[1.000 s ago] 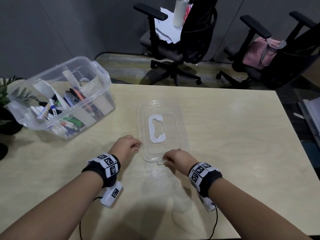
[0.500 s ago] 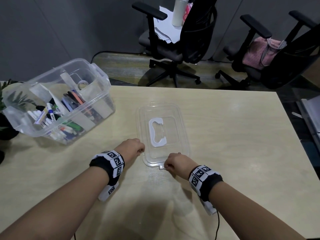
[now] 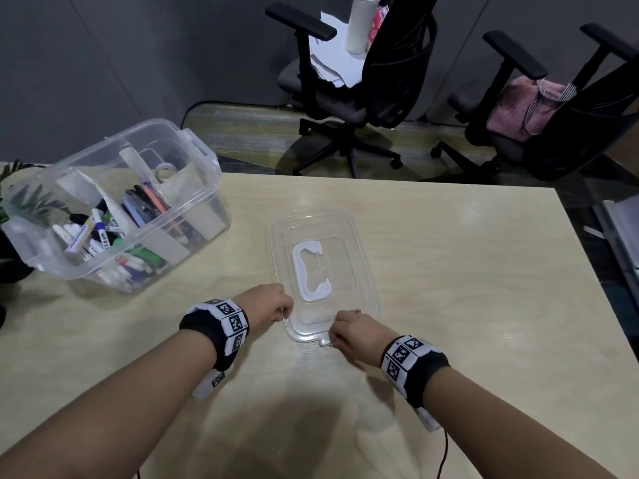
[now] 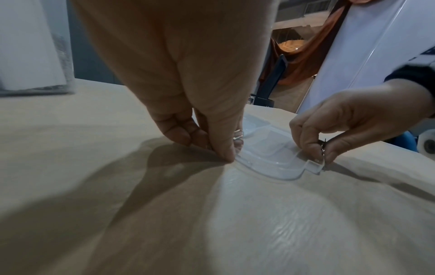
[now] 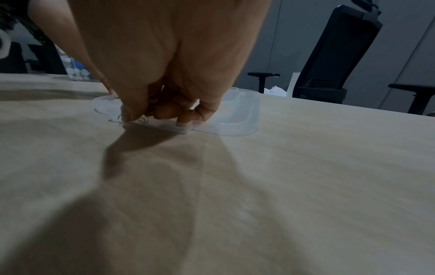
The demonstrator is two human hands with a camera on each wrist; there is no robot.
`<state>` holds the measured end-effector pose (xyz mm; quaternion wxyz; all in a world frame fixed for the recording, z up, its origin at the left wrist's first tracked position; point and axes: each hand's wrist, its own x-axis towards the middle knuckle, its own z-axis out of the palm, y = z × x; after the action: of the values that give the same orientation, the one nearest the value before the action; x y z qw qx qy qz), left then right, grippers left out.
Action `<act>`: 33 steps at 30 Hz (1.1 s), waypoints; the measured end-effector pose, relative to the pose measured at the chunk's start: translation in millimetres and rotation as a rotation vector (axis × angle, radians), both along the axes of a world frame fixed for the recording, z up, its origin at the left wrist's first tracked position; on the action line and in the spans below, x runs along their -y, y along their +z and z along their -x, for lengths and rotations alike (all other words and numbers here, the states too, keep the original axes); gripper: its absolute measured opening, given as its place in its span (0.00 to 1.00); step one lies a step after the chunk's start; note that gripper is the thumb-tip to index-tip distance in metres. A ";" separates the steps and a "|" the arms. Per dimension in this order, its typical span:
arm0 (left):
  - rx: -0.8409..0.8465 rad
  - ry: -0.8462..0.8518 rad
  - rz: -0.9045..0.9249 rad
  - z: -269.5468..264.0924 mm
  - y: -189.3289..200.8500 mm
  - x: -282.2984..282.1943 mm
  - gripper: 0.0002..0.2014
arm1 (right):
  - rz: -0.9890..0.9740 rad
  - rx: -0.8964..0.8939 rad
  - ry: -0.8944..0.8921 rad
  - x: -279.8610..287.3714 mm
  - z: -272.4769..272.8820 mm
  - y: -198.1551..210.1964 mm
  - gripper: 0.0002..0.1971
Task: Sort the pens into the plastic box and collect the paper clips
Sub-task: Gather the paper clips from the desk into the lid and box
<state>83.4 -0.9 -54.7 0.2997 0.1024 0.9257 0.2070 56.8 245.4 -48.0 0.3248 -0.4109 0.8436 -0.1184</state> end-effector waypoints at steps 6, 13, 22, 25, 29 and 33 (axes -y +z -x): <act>-0.021 0.090 -0.119 -6.6 0.6 3.4 0.06 | 0.106 -0.022 0.002 -6.7 -2.1 0.0 0.10; -0.052 0.127 -0.220 -12.5 6.0 6.3 0.04 | 0.173 0.042 -0.068 -11.5 -0.9 1.7 0.09; -0.048 0.107 -0.135 -17.4 3.1 2.2 0.13 | 0.142 0.080 -0.123 -11.2 3.6 8.6 0.08; -0.057 0.092 -0.086 -15.0 2.9 -3.2 0.10 | 0.129 0.079 -0.132 -9.4 3.5 9.1 0.08; -0.050 0.057 -0.064 -11.0 5.6 -7.5 0.09 | 0.106 0.079 -0.161 -9.2 4.7 9.4 0.08; -0.042 0.033 -0.086 -9.4 7.9 -6.6 0.08 | 0.126 0.090 -0.212 -12.4 11.2 12.0 0.07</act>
<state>92.8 5.6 -46.8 0.2721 0.1042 0.9236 0.2493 45.5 257.8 -36.0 0.3216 -0.3333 0.8578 -0.2230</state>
